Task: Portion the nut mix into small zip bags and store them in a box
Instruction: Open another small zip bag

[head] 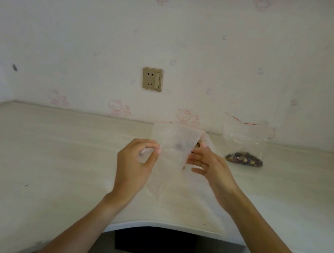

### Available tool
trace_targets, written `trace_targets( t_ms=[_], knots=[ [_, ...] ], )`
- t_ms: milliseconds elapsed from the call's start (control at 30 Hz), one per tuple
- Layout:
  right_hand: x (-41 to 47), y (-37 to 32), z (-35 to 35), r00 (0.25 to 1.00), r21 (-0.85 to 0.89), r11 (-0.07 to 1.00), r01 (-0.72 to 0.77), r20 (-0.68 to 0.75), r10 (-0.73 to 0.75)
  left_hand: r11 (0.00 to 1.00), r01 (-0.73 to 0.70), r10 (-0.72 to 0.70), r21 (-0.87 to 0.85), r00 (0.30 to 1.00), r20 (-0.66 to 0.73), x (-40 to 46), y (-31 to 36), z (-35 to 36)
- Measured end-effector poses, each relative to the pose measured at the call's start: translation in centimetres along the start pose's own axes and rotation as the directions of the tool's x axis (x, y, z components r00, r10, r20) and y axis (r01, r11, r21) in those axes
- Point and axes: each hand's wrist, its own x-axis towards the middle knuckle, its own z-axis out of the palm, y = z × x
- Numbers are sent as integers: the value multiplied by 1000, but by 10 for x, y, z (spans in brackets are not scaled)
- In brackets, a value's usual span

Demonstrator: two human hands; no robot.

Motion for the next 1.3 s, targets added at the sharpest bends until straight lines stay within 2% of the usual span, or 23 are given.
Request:
trace_targets(
  t_ms=[167, 233, 300, 400, 567, 767, 933, 1000, 1100, 1200, 1300],
  knots=[
    [-6, -18, -3, 985, 27, 991, 131, -116, -127, 999, 6, -1, -37, 992, 127, -6, 13, 19],
    [-8, -23, -8, 979, 51, 985, 163, -134, -155, 986, 150, -134, -75, 973, 187, -1, 18, 20],
    [-10, -27, -12, 974, 36, 983, 178, -148, -171, 949, 298, -275, -106, 942, 192, 9, 27, 18],
    [-12, -32, -14, 972, 18, 983, 180, -155, -175, 904, 420, -398, -79, 895, 203, 30, 43, 16],
    [-13, -42, -8, 969, -48, 974, 220, -102, -224, 872, 488, -459, -28, 837, 300, 57, 66, 18],
    [-17, -49, -4, 964, -150, 956, 251, -54, -262, 835, 538, -480, -113, 813, 330, 51, 75, 21],
    [-22, -52, 2, 974, -138, 966, 218, -29, -224, 861, 498, -438, -99, 827, 352, 42, 81, 25],
    [-25, -54, 3, 978, -82, 976, 202, -40, -205, 872, 477, -422, -107, 845, 330, 42, 82, 26],
    [-26, -57, 1, 980, -93, 976, 196, -19, -199, 908, 404, -364, -112, 892, 268, 43, 81, 26],
    [-27, -63, 2, 980, -111, 978, 178, -71, -187, 946, 308, -281, -96, 933, 223, 43, 81, 27],
    [-21, -62, 0, 970, -191, 968, 164, -150, -194, 954, 279, -255, -106, 947, 197, 44, 79, 27]
  ],
)
